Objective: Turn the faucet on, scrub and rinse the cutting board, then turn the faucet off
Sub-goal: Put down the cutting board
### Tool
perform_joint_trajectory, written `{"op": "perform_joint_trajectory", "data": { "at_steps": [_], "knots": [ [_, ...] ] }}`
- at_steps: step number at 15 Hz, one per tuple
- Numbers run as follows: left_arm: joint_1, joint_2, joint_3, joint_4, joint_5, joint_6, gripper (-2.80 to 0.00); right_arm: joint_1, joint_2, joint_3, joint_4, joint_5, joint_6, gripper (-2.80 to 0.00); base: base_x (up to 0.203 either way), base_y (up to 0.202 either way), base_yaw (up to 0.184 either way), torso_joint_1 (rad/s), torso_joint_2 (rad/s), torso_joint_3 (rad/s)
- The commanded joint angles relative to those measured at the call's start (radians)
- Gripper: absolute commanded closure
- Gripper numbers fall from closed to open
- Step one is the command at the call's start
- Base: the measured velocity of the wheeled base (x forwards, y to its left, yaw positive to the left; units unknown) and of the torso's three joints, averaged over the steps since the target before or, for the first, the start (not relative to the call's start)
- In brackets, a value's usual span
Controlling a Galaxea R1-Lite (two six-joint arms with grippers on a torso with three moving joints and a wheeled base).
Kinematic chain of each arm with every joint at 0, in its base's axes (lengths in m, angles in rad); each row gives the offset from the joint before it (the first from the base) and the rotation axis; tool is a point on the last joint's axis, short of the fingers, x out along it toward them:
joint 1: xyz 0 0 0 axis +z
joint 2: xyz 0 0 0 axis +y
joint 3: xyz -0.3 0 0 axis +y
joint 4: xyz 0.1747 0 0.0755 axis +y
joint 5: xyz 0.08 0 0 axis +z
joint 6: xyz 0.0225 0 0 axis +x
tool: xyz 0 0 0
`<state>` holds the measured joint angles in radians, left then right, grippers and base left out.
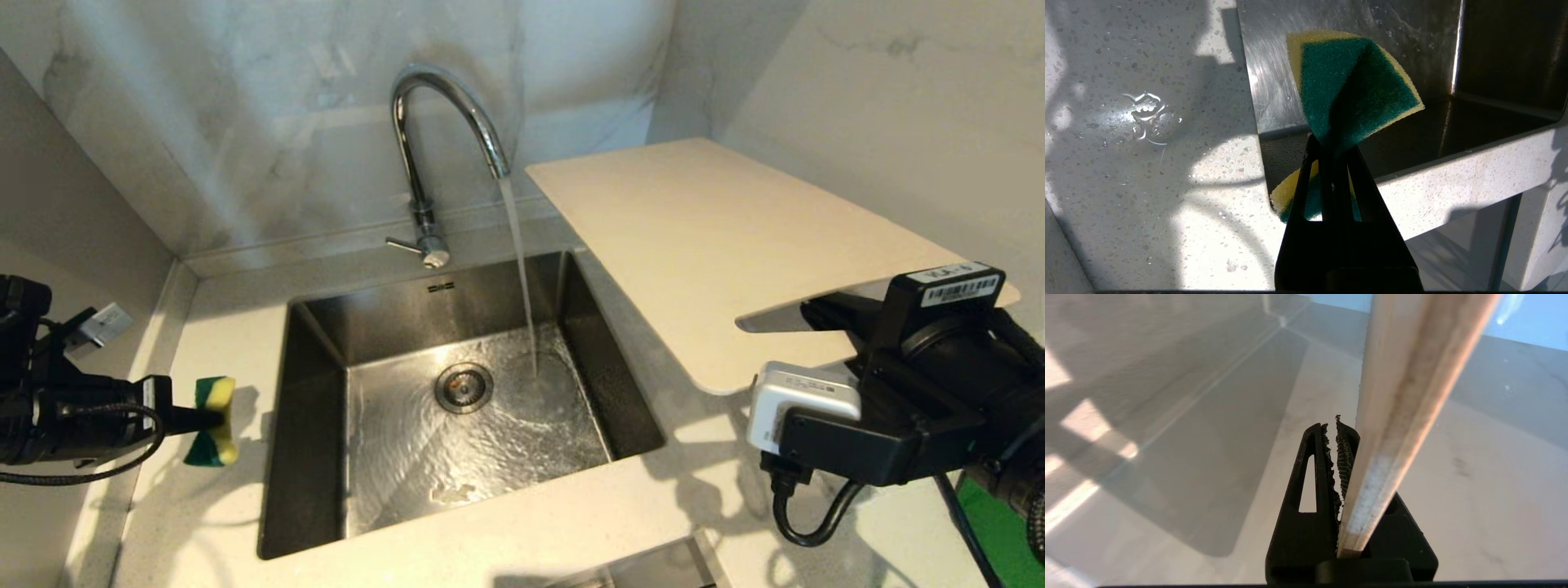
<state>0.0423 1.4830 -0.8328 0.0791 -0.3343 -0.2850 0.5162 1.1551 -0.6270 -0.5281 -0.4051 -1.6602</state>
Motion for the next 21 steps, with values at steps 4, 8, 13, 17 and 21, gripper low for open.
{"op": "perform_joint_trajectory", "data": {
  "at_steps": [4, 8, 13, 17, 21],
  "knots": [
    [0.001, 0.022, -0.002, -0.002, -0.002, -0.002, 0.0, 0.001, 0.0, 0.087, -0.004, -0.004, -0.007, 0.0, 0.0, 0.0, 0.0, 0.0, 0.0, 0.0],
    [0.001, 0.038, -0.002, -0.002, -0.002, -0.002, 0.0, 0.001, -0.001, 0.138, -0.004, -0.009, -0.003, 0.0, 0.0, 0.0, 0.0, 0.0, 0.0, 0.0],
    [0.001, 0.06, 0.001, -0.031, -0.002, -0.002, 0.0, 0.006, 0.042, 0.159, -0.004, -0.042, 0.023, 0.0, 0.0, 0.0, 0.0, 0.0, 0.0, 0.0],
    [0.001, 0.078, 0.006, -0.052, -0.002, -0.009, 0.0, 0.043, 0.06, 0.171, -0.003, -0.138, 0.037, 0.0, 0.0, 0.0, 0.0, 0.0, 0.0, 0.0],
    [0.001, 0.085, 0.008, -0.055, -0.003, -0.01, 0.0, 0.056, 0.09, 0.176, -0.013, -0.148, 0.04, 0.0, 0.0, 0.0, 0.0, 0.0, 0.0, 0.0]
  ]
}}
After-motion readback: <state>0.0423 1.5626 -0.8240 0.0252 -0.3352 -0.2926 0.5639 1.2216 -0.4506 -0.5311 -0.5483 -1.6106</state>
